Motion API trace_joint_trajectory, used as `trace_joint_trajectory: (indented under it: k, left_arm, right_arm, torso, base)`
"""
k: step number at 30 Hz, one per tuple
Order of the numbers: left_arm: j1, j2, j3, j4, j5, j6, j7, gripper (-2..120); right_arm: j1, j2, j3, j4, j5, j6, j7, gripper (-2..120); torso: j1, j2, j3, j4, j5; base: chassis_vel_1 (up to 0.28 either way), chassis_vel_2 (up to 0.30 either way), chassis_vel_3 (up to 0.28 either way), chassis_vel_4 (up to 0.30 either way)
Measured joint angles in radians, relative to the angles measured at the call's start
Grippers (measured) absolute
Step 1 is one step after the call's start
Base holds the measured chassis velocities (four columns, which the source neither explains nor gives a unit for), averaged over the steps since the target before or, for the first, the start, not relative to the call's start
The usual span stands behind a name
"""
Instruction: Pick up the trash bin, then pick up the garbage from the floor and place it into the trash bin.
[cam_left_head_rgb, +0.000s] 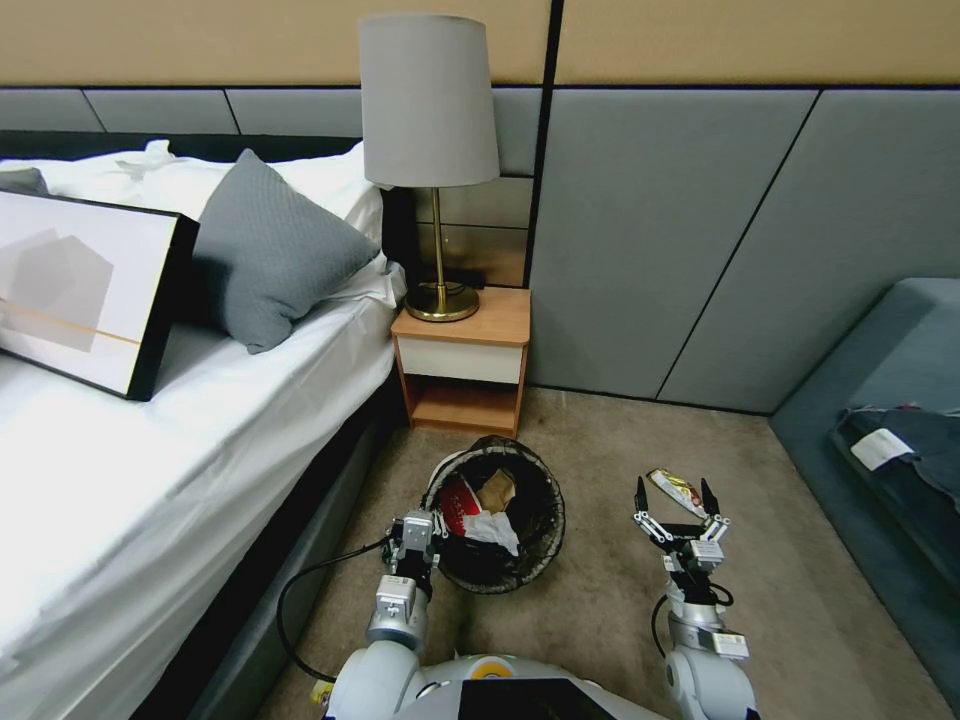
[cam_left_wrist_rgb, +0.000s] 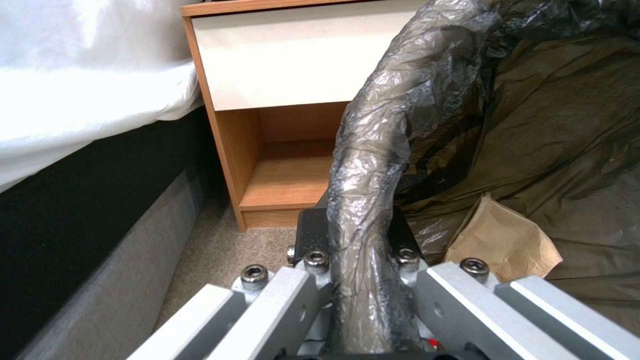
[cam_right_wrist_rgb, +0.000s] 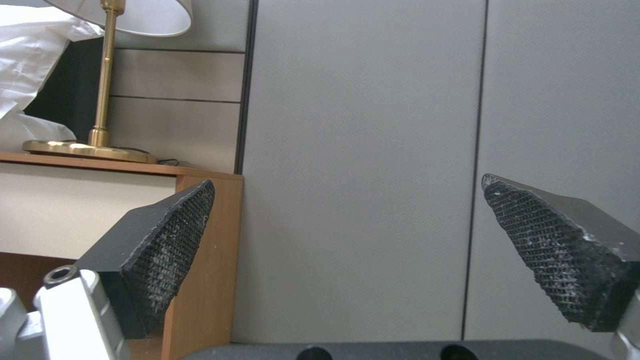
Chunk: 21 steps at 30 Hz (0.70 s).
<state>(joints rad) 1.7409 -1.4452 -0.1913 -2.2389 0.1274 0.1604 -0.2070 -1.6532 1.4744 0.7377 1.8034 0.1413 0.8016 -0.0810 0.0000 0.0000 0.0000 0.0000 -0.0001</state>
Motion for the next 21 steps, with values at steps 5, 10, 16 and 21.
trace_joint_trajectory:
  k: [5, 10, 16, 21]
  left_arm:
    - [0.001, 0.0, 0.002, -0.002, 0.002, 0.0, 0.0, 0]
    - [0.004, -0.001, 0.005, -0.003, 0.007, 0.0, 0.001, 0]
    - [0.004, -0.002, 0.005, -0.004, 0.008, 0.0, 0.003, 0]
    - [0.002, -0.002, 0.004, -0.003, 0.007, 0.0, 0.003, 0]
  right_arm:
    - [-0.001, -0.004, 0.002, 0.0, 0.0, 0.0, -0.001, 100]
    - [-0.001, -0.006, 0.003, 0.003, 0.004, -0.001, -0.001, 100]
    - [0.0, -0.005, 0.003, 0.003, 0.007, -0.002, -0.002, 100]
    - [0.006, -0.006, 0.008, -0.002, 0.019, 0.004, -0.021, 100]
  torso:
    - [0.0, 0.0, 0.0, 0.0, 0.0]
    - [0.0, 0.0, 0.0, -0.0001, 0.0001]
    - [0.0, 0.0, 0.0, 0.0, 0.0001]
    - [0.0, 0.0, 0.0, 0.0, 0.0001]
  base:
    - [-0.049, 0.042, 0.063, -0.063]
    - [-0.063, 0.048, 0.056, -0.057]
    - [-0.05, 0.062, 0.065, -0.046]
    - [-0.057, 0.058, 0.064, -0.06]
